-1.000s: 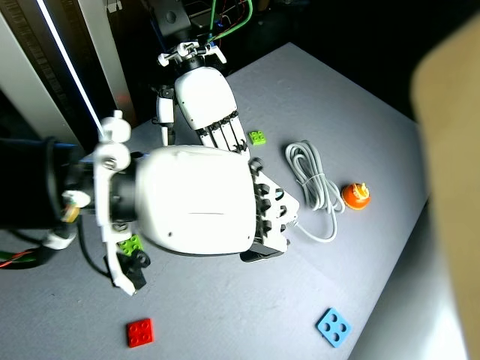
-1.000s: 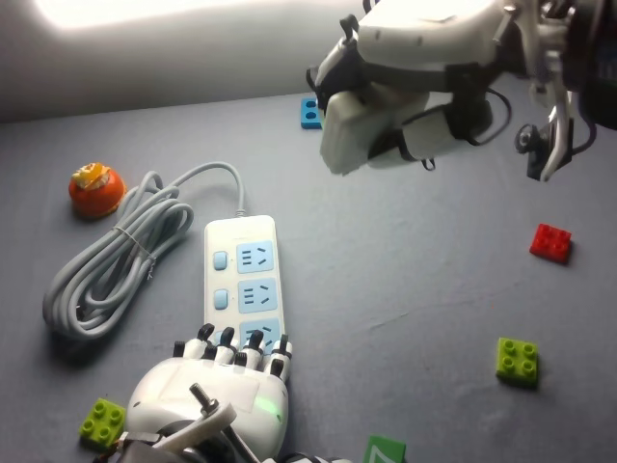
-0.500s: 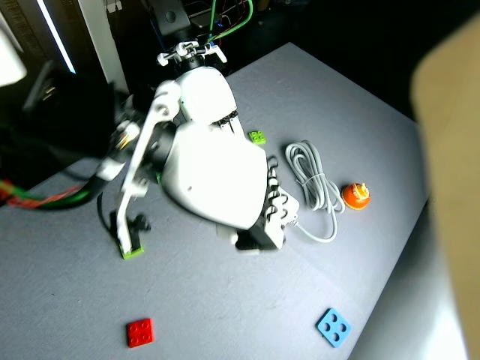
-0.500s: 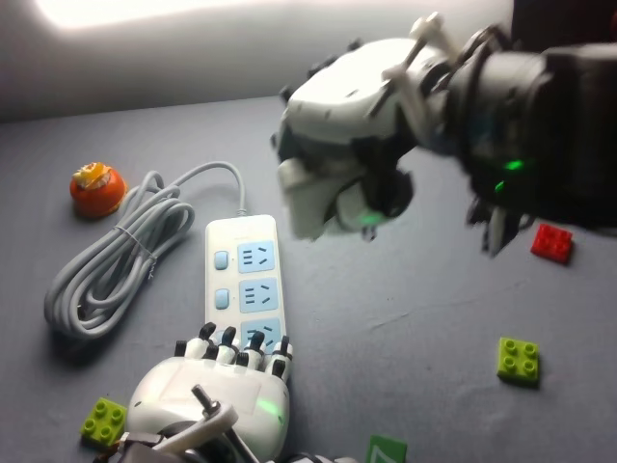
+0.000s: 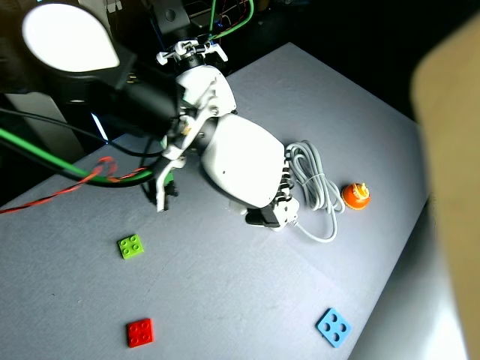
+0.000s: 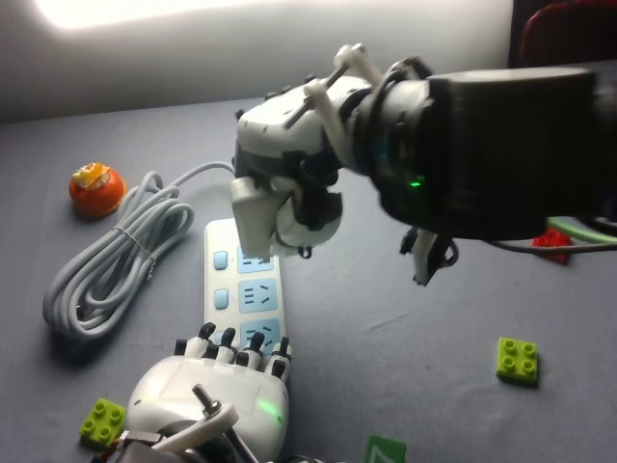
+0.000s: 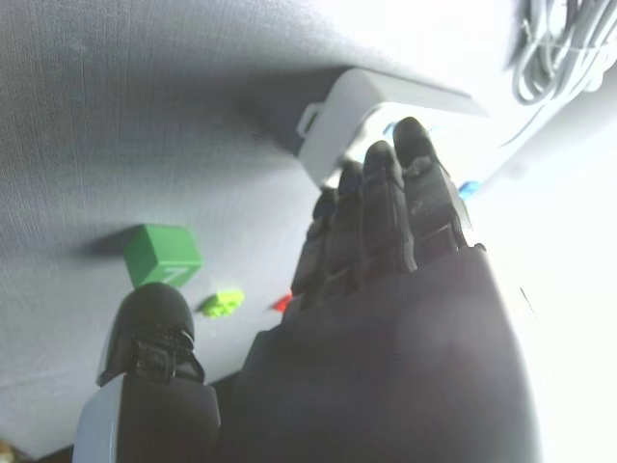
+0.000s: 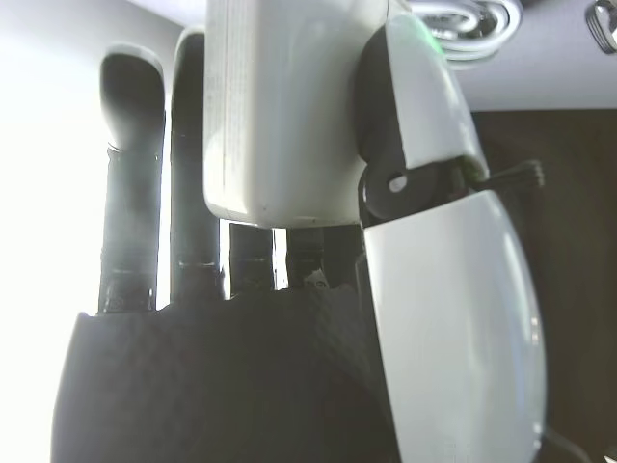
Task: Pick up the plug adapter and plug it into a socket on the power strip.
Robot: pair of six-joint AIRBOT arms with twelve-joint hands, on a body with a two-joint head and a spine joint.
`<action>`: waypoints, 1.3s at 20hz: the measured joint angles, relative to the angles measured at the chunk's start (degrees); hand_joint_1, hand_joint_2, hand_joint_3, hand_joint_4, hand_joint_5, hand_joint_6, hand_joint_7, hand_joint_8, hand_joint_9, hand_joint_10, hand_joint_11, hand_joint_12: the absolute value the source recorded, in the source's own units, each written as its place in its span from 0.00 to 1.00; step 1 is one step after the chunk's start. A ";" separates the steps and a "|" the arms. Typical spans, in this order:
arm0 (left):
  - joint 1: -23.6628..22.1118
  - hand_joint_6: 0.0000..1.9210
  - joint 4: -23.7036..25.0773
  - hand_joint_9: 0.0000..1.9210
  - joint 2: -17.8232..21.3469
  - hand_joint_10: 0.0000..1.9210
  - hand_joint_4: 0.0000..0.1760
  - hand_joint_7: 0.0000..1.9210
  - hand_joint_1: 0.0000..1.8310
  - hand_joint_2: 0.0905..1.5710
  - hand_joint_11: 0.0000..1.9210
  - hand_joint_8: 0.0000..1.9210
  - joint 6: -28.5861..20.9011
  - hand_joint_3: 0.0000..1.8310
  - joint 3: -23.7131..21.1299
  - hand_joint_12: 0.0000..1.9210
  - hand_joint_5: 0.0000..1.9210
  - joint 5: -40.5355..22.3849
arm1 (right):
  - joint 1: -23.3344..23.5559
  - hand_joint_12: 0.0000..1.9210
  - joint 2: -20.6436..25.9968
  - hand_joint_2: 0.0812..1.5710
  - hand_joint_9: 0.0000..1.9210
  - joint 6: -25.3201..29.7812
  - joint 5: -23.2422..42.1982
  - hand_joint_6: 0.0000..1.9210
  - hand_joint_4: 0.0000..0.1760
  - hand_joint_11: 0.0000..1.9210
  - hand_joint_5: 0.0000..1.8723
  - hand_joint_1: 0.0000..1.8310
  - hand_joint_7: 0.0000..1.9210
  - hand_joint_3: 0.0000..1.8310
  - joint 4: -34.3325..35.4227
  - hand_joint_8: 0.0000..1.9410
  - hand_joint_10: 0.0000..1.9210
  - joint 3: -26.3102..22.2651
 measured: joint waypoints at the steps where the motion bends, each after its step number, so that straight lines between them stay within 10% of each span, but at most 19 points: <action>1: 0.00 0.00 0.02 0.04 0.00 0.00 0.00 0.05 0.05 0.75 0.00 0.00 0.00 0.00 0.00 0.15 0.03 0.00 | -0.26 0.87 -1.05 0.73 0.38 -0.31 -0.26 0.48 0.00 0.32 0.47 0.68 0.47 0.00 1.25 0.70 0.68 1.31; 26: 0.00 0.00 0.09 0.03 0.46 0.00 0.00 0.03 0.04 0.75 0.00 0.00 0.96 0.00 -0.35 0.11 0.02 -0.04 | -2.03 0.85 -9.25 0.72 0.41 -3.87 0.13 0.47 0.00 0.34 0.48 0.68 0.49 0.00 1.16 0.68 0.67 10.88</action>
